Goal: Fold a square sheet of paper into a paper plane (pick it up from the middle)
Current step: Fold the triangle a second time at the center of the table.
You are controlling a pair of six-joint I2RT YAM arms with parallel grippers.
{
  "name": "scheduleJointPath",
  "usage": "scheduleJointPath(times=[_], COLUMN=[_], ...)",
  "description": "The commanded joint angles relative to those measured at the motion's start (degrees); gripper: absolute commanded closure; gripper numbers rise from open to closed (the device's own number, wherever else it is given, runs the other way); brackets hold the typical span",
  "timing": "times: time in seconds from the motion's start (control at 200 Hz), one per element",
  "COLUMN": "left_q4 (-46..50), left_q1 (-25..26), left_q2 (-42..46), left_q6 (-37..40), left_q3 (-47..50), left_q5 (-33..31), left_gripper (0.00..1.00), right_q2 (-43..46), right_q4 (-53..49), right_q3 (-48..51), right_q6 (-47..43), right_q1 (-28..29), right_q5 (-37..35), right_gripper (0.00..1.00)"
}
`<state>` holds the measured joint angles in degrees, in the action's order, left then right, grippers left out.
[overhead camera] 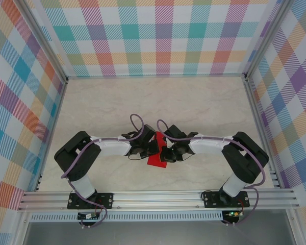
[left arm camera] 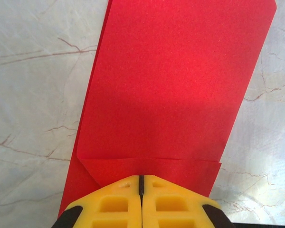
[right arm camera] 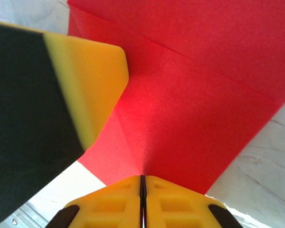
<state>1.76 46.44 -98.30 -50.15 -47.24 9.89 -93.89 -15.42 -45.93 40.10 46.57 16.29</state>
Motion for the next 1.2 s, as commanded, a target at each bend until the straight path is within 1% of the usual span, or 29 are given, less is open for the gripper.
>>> scheduleJointPath(times=[0.0, 0.185, 0.445, 0.6, 0.715, 0.86, 1.025, 1.195], left_q4=[6.59, 6.93, 7.28, 7.22, 7.12, 7.04, 6.95, 6.13], left_q1=[0.34, 0.34, 0.33, 0.35, 0.32, 0.38, 0.36, 0.33], left_q2=[-4.87, -5.08, -5.55, -5.76, -5.70, -5.54, -5.23, -5.04], left_q6=[-0.43, -0.80, -1.51, -1.79, -1.89, -2.05, -1.95, -1.93], left_q3=[2.49, 2.33, 2.38, 2.49, 2.62, 2.87, 2.89, 2.99], left_q5=[-3.71, -4.00, -4.72, -4.88, -4.89, -4.80, -4.72, -3.89], left_gripper=[0.94, 0.95, 0.95, 0.95, 0.95, 0.95, 0.95, 0.95], right_q2=[-1.59, -2.18, 0.76, 1.39, 1.33, 3.52, 6.34, 8.87], right_q4=[0.83, -0.04, -2.41, -0.98, -0.92, -2.44, -6.11, -6.25], right_q3=[-0.75, 0.69, 5.40, 8.36, 9.71, 10.70, 9.66, 6.66], right_q6=[0.68, -0.08, -1.89, -2.26, -2.23, -2.88, -5.02, -3.27], right_q1=[0.37, 0.71, 0.85, 0.90, 0.88, 0.89, 0.89, 0.91], right_q5=[1.62, 2.41, 3.60, 6.25, 7.13, 7.60, 6.38, 2.99], right_gripper=[0.90, 0.90, 0.90, 0.90, 0.90, 0.91, 0.90, 0.90])
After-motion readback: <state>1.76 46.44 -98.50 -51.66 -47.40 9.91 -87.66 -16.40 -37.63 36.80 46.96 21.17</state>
